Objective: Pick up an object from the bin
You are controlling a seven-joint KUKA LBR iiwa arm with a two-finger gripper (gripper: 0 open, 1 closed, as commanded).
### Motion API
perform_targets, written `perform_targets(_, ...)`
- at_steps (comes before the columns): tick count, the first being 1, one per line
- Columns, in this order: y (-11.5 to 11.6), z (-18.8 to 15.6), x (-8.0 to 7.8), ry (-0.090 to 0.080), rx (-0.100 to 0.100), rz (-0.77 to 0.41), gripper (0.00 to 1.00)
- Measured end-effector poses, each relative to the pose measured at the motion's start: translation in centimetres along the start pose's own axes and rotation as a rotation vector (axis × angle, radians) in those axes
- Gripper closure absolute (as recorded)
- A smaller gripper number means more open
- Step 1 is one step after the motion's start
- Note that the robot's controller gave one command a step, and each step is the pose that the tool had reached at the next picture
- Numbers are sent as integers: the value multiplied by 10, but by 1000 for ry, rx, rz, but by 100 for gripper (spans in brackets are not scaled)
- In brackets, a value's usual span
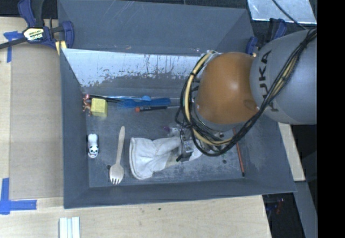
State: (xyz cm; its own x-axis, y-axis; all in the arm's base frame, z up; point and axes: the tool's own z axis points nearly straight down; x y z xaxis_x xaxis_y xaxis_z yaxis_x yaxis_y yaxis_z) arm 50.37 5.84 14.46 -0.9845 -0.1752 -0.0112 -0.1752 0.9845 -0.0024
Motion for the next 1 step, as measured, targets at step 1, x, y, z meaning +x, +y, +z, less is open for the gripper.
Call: perform_targets(1, 0, -9, 0, 0, 0, 0, 100)
